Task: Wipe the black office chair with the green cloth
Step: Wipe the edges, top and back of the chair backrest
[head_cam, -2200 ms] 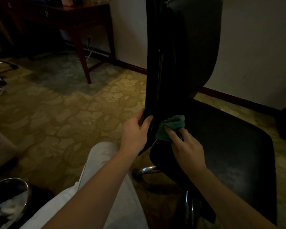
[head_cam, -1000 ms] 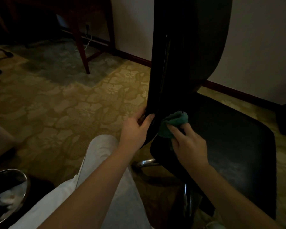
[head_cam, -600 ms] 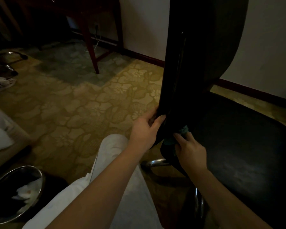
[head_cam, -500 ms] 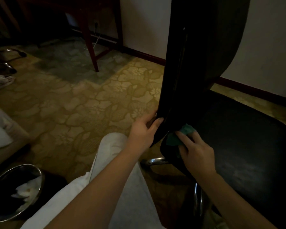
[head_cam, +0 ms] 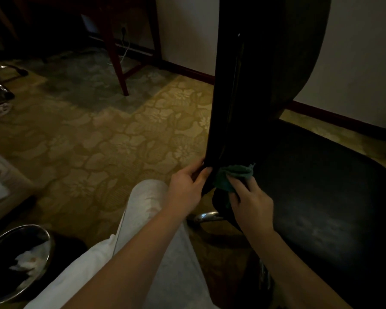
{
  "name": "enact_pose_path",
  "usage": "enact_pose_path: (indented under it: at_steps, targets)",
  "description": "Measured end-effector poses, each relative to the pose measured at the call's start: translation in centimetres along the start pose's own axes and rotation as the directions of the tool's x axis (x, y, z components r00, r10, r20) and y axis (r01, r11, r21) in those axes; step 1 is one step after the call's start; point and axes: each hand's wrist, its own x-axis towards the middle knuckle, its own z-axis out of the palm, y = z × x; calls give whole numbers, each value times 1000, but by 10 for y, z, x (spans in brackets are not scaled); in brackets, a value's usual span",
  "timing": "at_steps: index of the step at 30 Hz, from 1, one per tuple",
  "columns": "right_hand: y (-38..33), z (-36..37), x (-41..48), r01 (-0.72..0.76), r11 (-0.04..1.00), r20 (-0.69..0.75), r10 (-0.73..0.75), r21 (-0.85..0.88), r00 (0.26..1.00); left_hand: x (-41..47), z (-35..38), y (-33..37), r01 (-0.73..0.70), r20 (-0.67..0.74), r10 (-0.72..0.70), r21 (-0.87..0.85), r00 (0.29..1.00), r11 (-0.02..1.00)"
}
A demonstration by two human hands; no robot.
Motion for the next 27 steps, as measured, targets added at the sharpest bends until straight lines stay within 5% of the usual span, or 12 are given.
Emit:
enact_pose_path:
  at_steps: [11,20,23,27]
  targets:
    - [-1,25,-1,14,1000,164,-18,23,986,-4,1,5,0,3,0,-14,1000,1000]
    - [10,-26,-2,40,997,-74,-35,65,997,-8,0,6,-6,28,6,-4,1000,1000]
    - [2,-8,1,15,1000,73,-17,20,997,-10,0,9,-4,30,4,2,1000,1000]
    - [8,7,-8,-119,991,407,135,-64,903,-6,-4,8,17,58,-18,14,998,1000]
